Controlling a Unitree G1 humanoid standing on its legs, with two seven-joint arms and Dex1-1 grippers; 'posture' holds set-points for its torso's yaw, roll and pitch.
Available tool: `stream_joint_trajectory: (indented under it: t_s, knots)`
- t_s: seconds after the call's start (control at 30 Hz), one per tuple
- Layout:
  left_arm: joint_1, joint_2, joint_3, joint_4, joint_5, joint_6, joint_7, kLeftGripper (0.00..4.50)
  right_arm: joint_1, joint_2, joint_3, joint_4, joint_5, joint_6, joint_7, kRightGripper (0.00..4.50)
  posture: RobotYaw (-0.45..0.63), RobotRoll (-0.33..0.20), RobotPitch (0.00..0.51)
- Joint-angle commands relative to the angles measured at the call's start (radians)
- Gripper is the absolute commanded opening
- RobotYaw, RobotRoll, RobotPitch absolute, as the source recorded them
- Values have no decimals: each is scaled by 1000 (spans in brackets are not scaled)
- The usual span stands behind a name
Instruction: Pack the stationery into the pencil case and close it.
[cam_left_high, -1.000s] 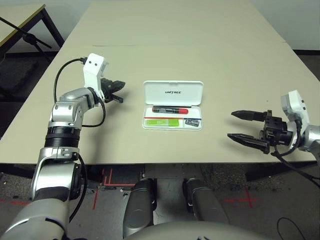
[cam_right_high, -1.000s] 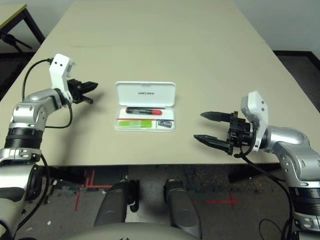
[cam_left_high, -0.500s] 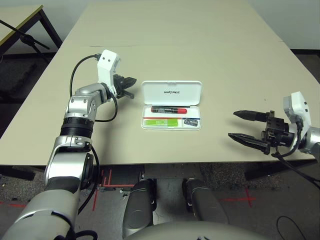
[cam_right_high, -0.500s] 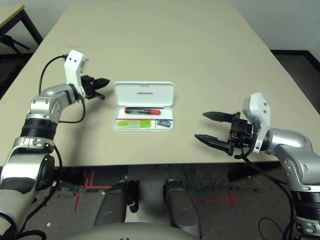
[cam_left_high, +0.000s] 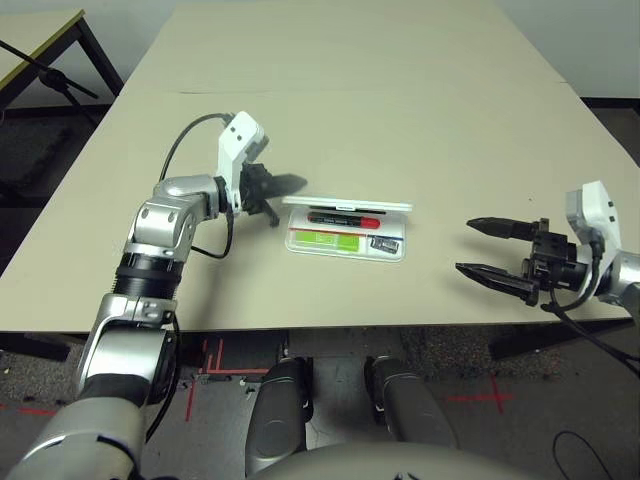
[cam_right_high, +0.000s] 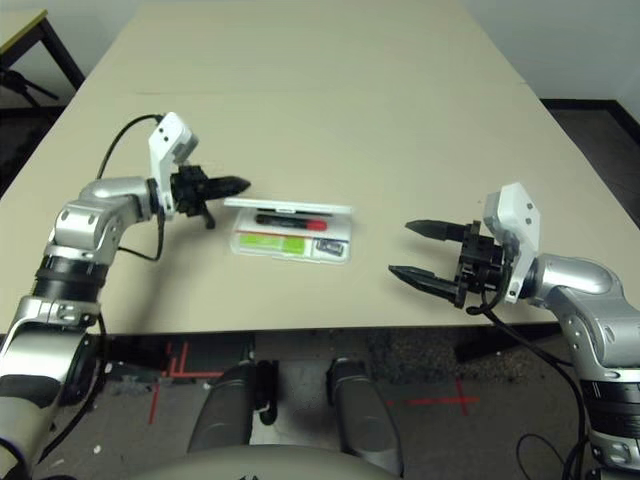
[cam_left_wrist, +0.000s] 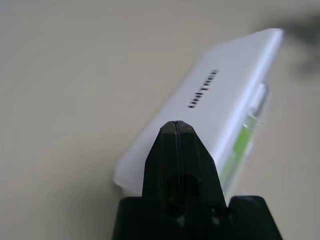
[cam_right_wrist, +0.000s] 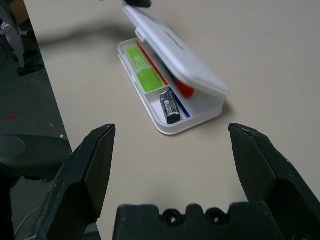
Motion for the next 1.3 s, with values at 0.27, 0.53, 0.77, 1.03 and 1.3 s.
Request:
stream_joint_trajectory:
  t_s: [0.27, 0.53, 0.77, 1.03, 1.3]
  knots:
    - [75, 42, -93, -83, 60, -66, -19, 23, -40, 0, 49, 22, -26, -12, 16, 4500, -116, 0, 139]
    - [44, 14, -99, -18, 116, -86, 59, 23, -40, 1, 52, 9, -24, -8, 18, 4500, -122, 0, 142]
    - [83, 57, -140, -69, 120, -88, -10, 23, -39, 3, 53, 3, -24, -8, 16, 4500, -126, 0, 145]
    - [109, 99, -196, -82, 172, -97, -22, 23, -42, 13, 59, 2, -28, -10, 7, 4500, -127, 0, 148]
    - [89, 77, -204, -62, 211, -55, 36, 23, -36, 16, 66, -5, -25, -13, -2, 4500, -132, 0, 152]
